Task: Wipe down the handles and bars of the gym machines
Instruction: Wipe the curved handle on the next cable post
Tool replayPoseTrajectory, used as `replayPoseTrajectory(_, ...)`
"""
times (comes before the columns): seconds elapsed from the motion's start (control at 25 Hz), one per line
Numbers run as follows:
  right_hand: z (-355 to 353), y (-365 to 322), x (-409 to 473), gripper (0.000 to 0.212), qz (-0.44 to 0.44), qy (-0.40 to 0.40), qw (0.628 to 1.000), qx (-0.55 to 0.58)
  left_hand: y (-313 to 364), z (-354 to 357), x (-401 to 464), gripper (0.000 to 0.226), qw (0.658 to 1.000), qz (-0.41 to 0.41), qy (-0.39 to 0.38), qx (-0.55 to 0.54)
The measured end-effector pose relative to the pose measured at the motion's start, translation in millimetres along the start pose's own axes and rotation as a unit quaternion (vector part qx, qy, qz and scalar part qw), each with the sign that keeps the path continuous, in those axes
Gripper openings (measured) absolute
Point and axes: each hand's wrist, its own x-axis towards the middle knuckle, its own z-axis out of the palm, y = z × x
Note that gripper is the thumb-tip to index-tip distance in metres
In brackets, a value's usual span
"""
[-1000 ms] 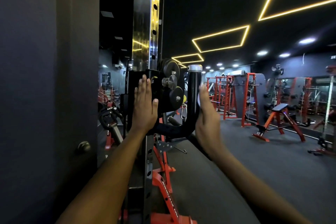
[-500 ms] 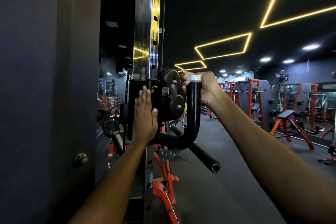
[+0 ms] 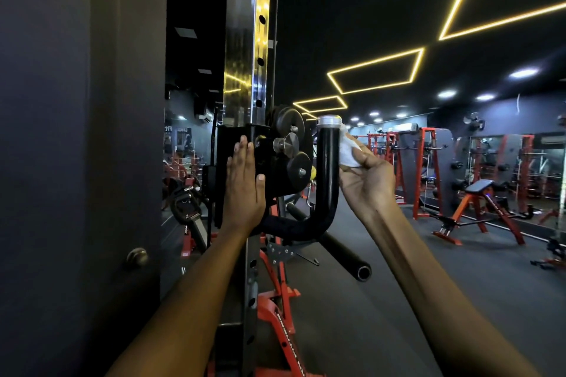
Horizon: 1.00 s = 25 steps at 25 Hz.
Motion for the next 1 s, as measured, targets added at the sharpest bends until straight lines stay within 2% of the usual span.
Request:
replayPoseTrajectory(0.12, -11, -9, 0, 0.041, -0.005, 0.039, 0.999, 0.029, -1, 1, 0, 0.059, 1.0, 0.003, 0.0, -0.003)
replayPoseTrajectory(0.2, -12, -16, 6, 0.04, -0.049, 0.053, 0.997, 0.017, -2, 2, 0, 0.06, 1.0, 0.003, 0.0, -0.002)
replayPoseTrajectory(0.24, -10, -15, 10, 0.039, -0.082, 0.055, 0.995, -0.024, -2, 2, 0, 0.06, 1.0, 0.002, 0.001, -0.002)
replayPoseTrajectory(0.28, -6, -10, 12, 0.039, -0.126, 0.049, 0.985, -0.111, -2, 2, 0, 0.06, 1.0, 0.001, 0.0, -0.003)
replayPoseTrajectory(0.32, -3, -1, 10, 0.04, -0.183, 0.028, 0.954, -0.236, -2, 2, 0, 0.06, 1.0, 0.0, 0.0, -0.003)
replayPoseTrajectory(0.36, -5, 12, 6, 0.043, -0.249, -0.013, 0.897, -0.366, -2, 2, 0, 0.06, 1.0, 0.001, -0.001, -0.002)
replayPoseTrajectory(0.4, -14, 26, -2, 0.046, -0.31, -0.055, 0.824, -0.471, -2, 1, 0, 0.06, 1.0, 0.002, -0.002, 0.0)
replayPoseTrajectory(0.48, -51, 44, -21, 0.053, -0.358, -0.111, 0.707, -0.599, 0, 1, 0, 0.06, 1.0, 0.002, -0.004, 0.005)
replayPoseTrajectory(0.56, -90, 48, -45, 0.058, -0.37, -0.148, 0.628, -0.668, 1, 1, 0, 0.06, 1.0, -0.003, -0.003, 0.005)
replayPoseTrajectory(0.64, -102, 42, -58, 0.071, -0.4, -0.187, 0.555, -0.705, 0, 1, -1, 0.06, 1.0, -0.009, -0.004, 0.002)
replayPoseTrajectory(0.72, -70, 21, -39, 0.075, -0.456, -0.212, 0.502, -0.703, 2, 0, -2, 0.06, 1.0, -0.007, -0.004, 0.001)
replayPoseTrajectory(0.8, -19, -7, -5, 0.064, -0.468, -0.219, 0.451, -0.728, 3, -1, 0, 0.059, 1.0, -0.007, -0.004, 0.0)
replayPoseTrajectory(0.88, 5, -21, 20, 0.052, -0.47, -0.248, 0.376, -0.76, 2, -1, 0, 0.059, 1.0, -0.012, -0.003, 0.001)
replayPoseTrajectory(1.0, -35, 1, 1, 0.044, -0.446, -0.277, 0.329, -0.785, 2, -1, -1, 0.059, 1.0, -0.011, -0.003, 0.0)
